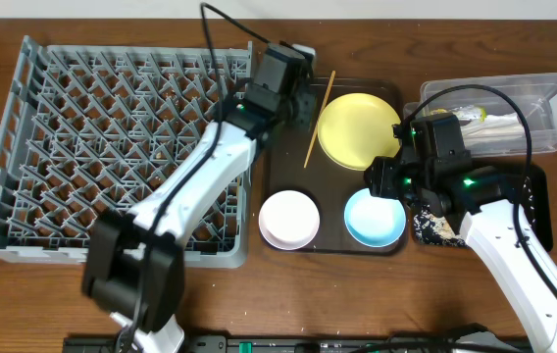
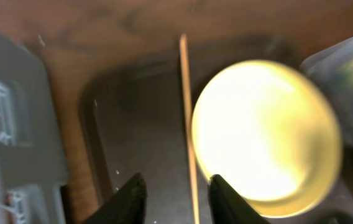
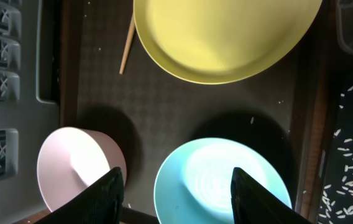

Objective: Sort waste into correct bins and load items into the dishwasher
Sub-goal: 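Reach the left gripper back to the tray and grasp the second chopstick, then lift the second chopstick and carry it left toward the dish rack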

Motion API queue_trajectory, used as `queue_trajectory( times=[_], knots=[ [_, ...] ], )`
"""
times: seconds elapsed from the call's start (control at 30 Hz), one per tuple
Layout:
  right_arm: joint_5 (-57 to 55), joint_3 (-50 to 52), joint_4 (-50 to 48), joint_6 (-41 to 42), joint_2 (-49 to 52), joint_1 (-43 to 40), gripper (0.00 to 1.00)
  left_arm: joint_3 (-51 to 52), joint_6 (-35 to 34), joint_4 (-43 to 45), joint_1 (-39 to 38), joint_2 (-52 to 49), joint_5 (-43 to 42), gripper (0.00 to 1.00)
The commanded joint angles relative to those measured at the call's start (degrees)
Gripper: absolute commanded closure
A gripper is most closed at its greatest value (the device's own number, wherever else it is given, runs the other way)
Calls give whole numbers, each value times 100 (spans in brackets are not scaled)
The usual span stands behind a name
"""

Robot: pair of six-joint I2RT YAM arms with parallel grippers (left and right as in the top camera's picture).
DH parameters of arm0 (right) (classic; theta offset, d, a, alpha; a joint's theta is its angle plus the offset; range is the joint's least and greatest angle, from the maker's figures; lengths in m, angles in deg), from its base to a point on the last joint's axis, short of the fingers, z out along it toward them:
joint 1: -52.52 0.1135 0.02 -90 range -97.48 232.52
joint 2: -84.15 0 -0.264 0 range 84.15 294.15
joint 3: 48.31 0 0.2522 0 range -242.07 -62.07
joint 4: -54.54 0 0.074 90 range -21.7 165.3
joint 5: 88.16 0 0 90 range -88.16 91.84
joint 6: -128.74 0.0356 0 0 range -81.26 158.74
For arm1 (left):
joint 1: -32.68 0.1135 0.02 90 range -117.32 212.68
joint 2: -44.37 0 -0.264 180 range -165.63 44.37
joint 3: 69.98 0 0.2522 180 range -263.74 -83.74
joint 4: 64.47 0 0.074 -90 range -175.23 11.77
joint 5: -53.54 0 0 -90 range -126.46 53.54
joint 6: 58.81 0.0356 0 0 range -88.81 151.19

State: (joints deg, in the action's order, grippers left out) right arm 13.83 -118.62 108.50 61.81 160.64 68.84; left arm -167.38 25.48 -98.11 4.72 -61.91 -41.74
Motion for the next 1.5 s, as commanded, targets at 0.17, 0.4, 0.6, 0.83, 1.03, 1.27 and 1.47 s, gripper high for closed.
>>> queue_trajectory(
  times=[0.17, 0.4, 0.6, 0.83, 1.03, 1.27, 1.47],
  knots=[
    [-17, -33, 31, 46, 46, 26, 46, -70, 229, -297, -103, -1150, -592, 69],
    [-17, -33, 26, 46, 46, 26, 46, -70, 251, -382, -214, -1508, -588, 68],
    [-17, -33, -17, 48, 46, 26, 46, -57, 254, -409, -238, -1648, -584, 67],
    [-17, -33, -22, 46, 46, 26, 46, -11, 308, -452, -238, -2000, -562, 72],
    [-17, -33, -15, 46, 46, 26, 46, -13, 302, -581, -170, -1930, -188, 90],
    [-17, -33, -17, 46, 46, 26, 45, -13, 72, -992, 17, -1845, 282, 92],
    [-17, -33, -33, 46, 46, 26, 45, -28, 31, -1064, 42, -1755, 278, 92]
  ],
)
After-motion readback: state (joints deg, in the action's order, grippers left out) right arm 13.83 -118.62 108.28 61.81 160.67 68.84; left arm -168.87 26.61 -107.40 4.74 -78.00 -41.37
